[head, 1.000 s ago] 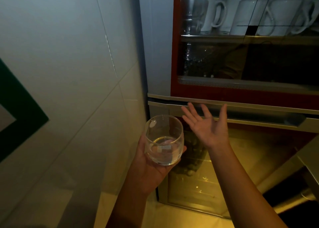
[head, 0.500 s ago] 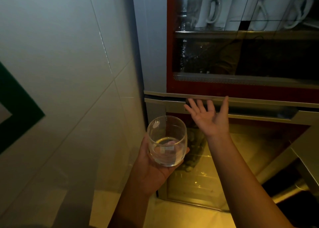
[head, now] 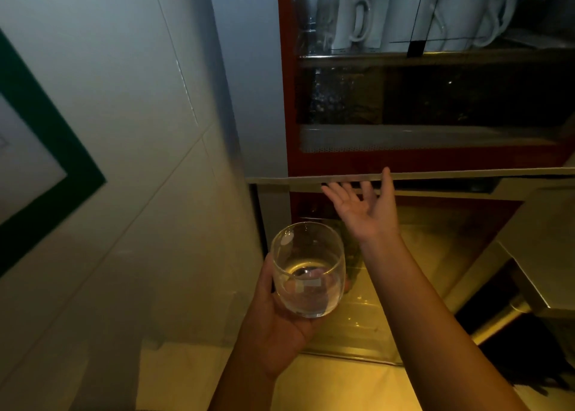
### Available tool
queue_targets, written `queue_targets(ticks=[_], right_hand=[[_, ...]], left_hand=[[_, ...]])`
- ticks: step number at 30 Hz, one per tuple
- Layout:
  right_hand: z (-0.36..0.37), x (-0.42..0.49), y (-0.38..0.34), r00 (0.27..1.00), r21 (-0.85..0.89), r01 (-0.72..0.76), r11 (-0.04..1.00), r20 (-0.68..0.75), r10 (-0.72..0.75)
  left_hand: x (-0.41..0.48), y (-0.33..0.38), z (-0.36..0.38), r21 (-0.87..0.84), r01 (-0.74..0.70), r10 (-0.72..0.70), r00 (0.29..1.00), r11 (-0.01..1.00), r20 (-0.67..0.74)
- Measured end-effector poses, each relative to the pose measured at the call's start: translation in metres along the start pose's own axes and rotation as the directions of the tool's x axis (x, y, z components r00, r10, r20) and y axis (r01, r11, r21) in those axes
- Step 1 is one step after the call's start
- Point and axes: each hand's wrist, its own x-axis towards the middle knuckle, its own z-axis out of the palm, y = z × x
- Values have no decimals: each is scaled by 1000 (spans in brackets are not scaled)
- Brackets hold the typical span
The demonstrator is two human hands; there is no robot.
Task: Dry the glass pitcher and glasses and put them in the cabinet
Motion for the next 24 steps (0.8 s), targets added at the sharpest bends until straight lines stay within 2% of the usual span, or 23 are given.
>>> queue_targets(ticks=[4, 14, 24], right_hand=[[-8, -28, -7, 1000, -9, -21, 1000, -6, 21], [-39, -83, -19, 990, -170, -69, 983, 112, 89], [-79, -136, -7, 990, -188, -81, 979, 97, 100]], left_hand=[[-12, -13, 5, 17, 19, -20, 999, 1000, 37], [-48, -63, -9, 17, 79, -79, 997, 997, 23], [-83, -88, -29, 10, 73, -74, 997, 997, 8]])
